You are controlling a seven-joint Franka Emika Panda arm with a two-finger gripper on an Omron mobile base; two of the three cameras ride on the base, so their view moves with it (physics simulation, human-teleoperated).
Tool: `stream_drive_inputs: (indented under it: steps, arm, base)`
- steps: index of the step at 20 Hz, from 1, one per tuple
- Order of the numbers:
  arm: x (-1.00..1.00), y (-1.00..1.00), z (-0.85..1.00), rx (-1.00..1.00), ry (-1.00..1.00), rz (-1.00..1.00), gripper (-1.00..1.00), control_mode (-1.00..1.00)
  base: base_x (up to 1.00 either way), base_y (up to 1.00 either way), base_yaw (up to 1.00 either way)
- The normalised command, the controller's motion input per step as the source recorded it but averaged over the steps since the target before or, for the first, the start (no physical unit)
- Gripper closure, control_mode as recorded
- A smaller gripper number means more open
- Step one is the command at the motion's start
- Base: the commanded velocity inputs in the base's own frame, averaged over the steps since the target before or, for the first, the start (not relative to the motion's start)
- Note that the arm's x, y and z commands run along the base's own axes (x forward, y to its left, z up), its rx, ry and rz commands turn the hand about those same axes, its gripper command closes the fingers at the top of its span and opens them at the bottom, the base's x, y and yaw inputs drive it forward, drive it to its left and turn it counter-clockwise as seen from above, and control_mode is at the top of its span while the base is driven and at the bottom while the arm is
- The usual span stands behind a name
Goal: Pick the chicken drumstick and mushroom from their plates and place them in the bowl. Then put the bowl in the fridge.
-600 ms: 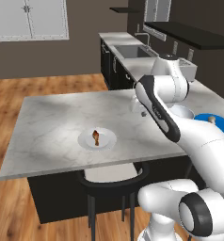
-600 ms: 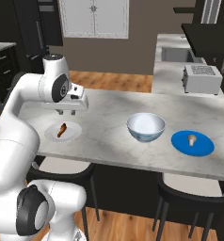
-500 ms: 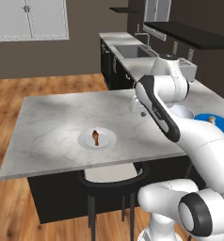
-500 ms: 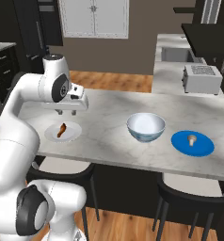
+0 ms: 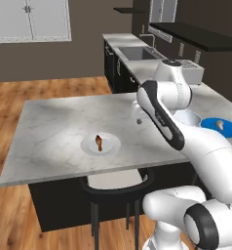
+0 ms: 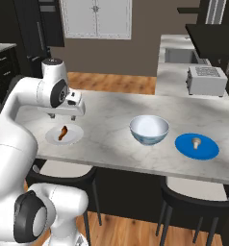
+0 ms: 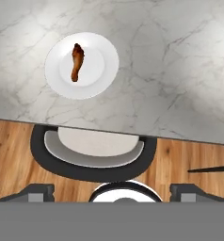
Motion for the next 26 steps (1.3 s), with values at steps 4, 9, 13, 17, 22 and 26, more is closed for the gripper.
stream_drive_inputs:
  steps: [4,9,13,17,22,26]
  arm:
    - [0.04,0.35,-0.25,0.05,0.00,-0.09,-1.00,-1.00]
    - [0.13,0.42,-0.30,-0.01,-0.02,-0.13,-1.00,-1.00]
    - [0.24,0.39,-0.31,0.00,-0.04,-0.12,-1.00,-1.00]
    - [0.34,0.32,-0.28,0.00,-0.03,-0.09,-1.00,-1.00]
    - [0.41,0.27,-0.26,0.00,0.00,-0.03,-1.00,-1.00]
    - [0.45,0.24,-0.23,0.00,0.00,-0.03,-1.00,-1.00]
  base:
    - [0.00,0.00,0.00]
    - [0.00,0.00,0.00]
    - [0.00,0.00,0.00]
    - [0.00,0.00,0.00]
    - [0.00,0.00,0.00]
    - [0.00,0.00,0.00]
